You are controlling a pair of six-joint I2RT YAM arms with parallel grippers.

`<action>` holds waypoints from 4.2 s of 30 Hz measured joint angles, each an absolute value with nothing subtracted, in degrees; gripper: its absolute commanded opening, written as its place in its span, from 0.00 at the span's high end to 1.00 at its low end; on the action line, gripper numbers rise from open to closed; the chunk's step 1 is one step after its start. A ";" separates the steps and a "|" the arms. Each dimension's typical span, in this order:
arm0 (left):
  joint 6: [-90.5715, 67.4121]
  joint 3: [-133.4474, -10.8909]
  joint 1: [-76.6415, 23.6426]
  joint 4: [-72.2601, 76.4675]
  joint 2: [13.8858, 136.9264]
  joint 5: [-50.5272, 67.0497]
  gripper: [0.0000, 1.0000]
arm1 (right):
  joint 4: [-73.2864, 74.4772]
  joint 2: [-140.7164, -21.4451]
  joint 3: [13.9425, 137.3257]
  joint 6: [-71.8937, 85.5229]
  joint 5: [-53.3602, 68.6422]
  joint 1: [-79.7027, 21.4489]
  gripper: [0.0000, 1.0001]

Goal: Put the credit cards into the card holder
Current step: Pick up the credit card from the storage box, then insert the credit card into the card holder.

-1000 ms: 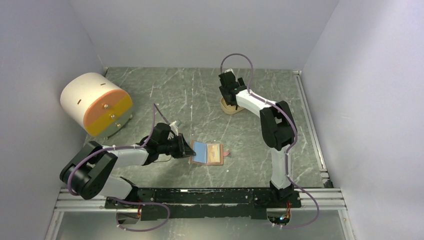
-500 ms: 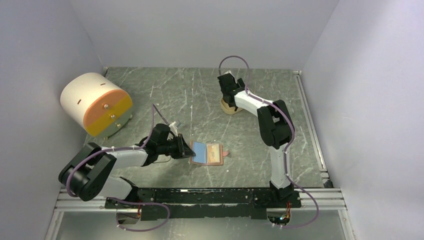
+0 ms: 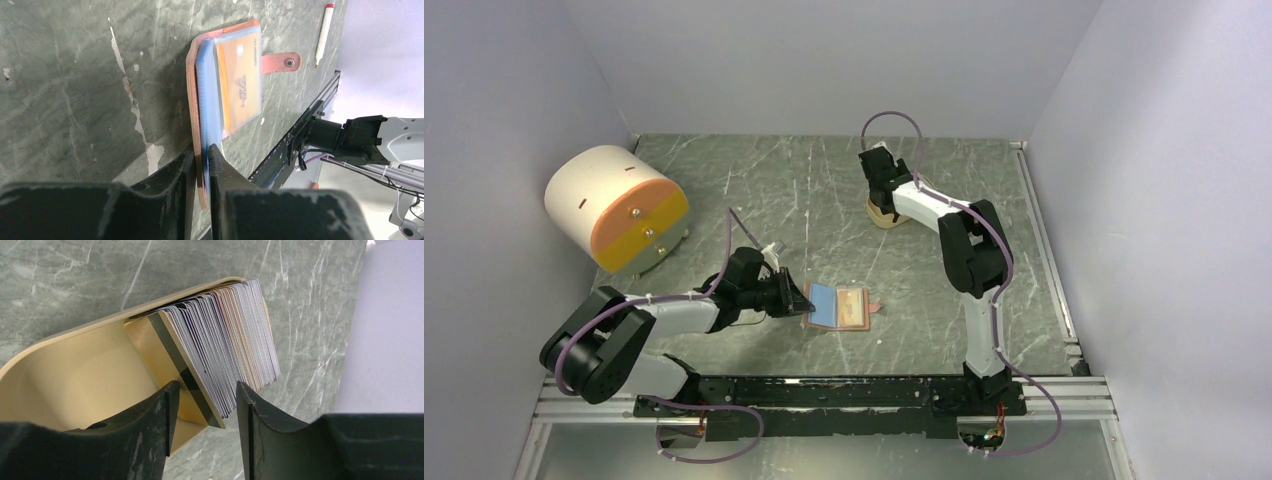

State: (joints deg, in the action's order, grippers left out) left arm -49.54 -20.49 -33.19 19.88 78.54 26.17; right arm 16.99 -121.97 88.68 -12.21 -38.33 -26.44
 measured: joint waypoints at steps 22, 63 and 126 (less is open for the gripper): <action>-50.02 -20.16 -33.19 19.99 78.54 26.17 0.81 | 17.06 -119.98 88.71 -11.55 -37.93 -26.44 0.74; -55.31 -19.16 -33.19 19.22 78.61 22.04 0.82 | 5.74 -77.14 48.03 30.68 13.58 -32.25 1.00; -55.29 -17.19 -33.19 19.42 79.50 22.06 0.82 | -34.30 -87.68 21.23 51.48 15.14 -42.54 1.00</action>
